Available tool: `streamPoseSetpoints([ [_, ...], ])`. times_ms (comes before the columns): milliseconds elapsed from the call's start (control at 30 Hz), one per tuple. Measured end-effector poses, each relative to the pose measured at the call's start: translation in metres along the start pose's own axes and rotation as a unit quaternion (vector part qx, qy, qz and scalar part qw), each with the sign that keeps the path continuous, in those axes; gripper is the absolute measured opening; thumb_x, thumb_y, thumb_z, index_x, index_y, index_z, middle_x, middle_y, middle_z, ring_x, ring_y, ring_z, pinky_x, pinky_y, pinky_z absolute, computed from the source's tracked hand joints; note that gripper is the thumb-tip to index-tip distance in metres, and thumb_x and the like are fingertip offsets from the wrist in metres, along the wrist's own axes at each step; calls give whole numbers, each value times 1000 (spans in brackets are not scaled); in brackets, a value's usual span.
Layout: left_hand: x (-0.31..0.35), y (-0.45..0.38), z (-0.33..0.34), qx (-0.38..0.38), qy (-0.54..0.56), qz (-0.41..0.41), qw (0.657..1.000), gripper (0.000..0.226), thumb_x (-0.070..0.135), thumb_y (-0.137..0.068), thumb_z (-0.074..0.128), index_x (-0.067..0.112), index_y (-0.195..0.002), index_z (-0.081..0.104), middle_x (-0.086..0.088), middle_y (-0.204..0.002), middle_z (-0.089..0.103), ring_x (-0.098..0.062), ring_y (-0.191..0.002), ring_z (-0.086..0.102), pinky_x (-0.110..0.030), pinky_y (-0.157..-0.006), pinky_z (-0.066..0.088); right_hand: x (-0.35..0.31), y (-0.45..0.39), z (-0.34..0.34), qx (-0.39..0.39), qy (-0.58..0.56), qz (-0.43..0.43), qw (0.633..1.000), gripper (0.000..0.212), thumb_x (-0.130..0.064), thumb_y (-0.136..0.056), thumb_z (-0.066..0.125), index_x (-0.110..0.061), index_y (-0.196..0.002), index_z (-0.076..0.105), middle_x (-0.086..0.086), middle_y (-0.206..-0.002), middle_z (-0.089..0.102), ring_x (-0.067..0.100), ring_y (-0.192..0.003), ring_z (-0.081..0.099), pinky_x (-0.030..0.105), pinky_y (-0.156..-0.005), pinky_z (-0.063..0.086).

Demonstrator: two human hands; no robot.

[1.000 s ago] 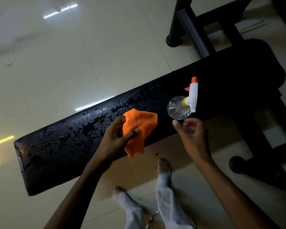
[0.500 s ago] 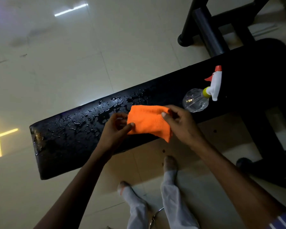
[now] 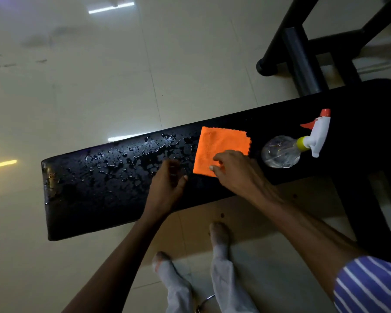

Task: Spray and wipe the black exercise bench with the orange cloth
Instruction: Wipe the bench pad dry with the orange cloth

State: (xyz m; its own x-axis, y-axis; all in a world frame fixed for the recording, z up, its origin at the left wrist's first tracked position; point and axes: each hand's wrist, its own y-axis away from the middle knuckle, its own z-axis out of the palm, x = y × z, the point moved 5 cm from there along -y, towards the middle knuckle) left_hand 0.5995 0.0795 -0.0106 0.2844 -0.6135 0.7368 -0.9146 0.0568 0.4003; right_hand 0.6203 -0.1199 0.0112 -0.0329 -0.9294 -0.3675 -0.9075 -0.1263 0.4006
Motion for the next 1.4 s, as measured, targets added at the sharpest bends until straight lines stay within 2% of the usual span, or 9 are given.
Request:
streamPoseSetpoints([
  [67, -6, -3, 5, 16, -16, -2, 1000, 31, 18, -97, 69, 7, -123, 57, -8, -117, 69, -24, -106, 66, -38, -89, 55, 12, -8, 9, 36, -18, 9, 999, 37, -33, -106, 60, -11, -135, 68, 10, -130, 67, 33, -121, 64, 42, -90, 54],
  [133, -9, -6, 10, 29, -47, 1, 998, 31, 19, -98, 68, 7, -124, 57, -10, -120, 66, -28, -113, 62, -44, -96, 52, 21, -19, 15, 73, -38, 6, 997, 44, -30, -106, 61, -7, -143, 63, 16, -144, 60, 36, -137, 54, 46, -106, 51],
  [233, -6, -16, 18, 53, -132, 28, 989, 40, 25, -100, 63, 9, -136, 54, -12, -134, 57, -31, -128, 51, -43, -108, 43, 29, -41, 33, 59, -23, -46, 997, 60, -39, -108, 57, -14, -161, 43, 15, -171, 33, 35, -162, 23, 53, -132, 22],
  [367, -15, -31, 25, 51, -228, 43, 971, 60, 37, -104, 56, 12, -156, 40, -13, -167, 31, -33, -159, 19, -48, -130, 20, 41, -55, 59, 51, 44, -97, 993, 69, -54, -111, 38, -26, -170, 16, 8, -179, 1, 30, -166, -5, 55, -134, -2],
  [600, -34, -35, 24, 41, -287, 45, 956, 66, 45, -105, 50, 17, -162, 31, -11, -172, 19, -33, -161, 10, -52, -130, 17, 56, -76, 58, 104, 93, -98, 985, 69, -60, -110, 28, -28, -170, 15, 6, -180, 3, 28, -167, 1, 53, -135, 3],
  [767, -46, -39, 17, 59, -305, 55, 949, 65, 47, -106, 47, 16, -161, 32, -13, -171, 22, -36, -160, 14, -53, -130, 17, 43, -117, 45, 157, 70, 7, 985, 70, -58, -108, 31, -24, -168, 24, 13, -178, 12, 36, -166, 8, 59, -133, 4],
  [967, -51, -40, 11, 45, -314, 75, 945, 68, 48, -105, 49, 17, -162, 31, -13, -172, 21, -36, -161, 12, -54, -129, 17, 36, -76, 69, 137, 142, -125, 972, 71, -61, -111, 27, -26, -170, 13, 9, -179, 5, 32, -167, 2, 60, -133, 8],
  [1233, -61, -36, -1, 40, -308, 82, 947, 69, 52, -105, 46, 20, -164, 27, -10, -173, 17, -33, -161, 9, -53, -131, 14, 7, -74, 82, 178, 112, -10, 978, 67, -53, -112, 30, -23, -170, 13, 10, -179, 5, 33, -166, 1, 57, -134, 6],
  [1400, -75, -32, -11, 36, -319, 81, 944, 70, 52, -105, 45, 20, -164, 26, -8, -174, 13, -31, -162, 4, -53, -131, 12, 7, -56, 92, 134, 139, -96, 976, 68, -56, -112, 28, -26, -170, 9, 8, -180, 2, 30, -167, 0, 57, -134, 9],
])
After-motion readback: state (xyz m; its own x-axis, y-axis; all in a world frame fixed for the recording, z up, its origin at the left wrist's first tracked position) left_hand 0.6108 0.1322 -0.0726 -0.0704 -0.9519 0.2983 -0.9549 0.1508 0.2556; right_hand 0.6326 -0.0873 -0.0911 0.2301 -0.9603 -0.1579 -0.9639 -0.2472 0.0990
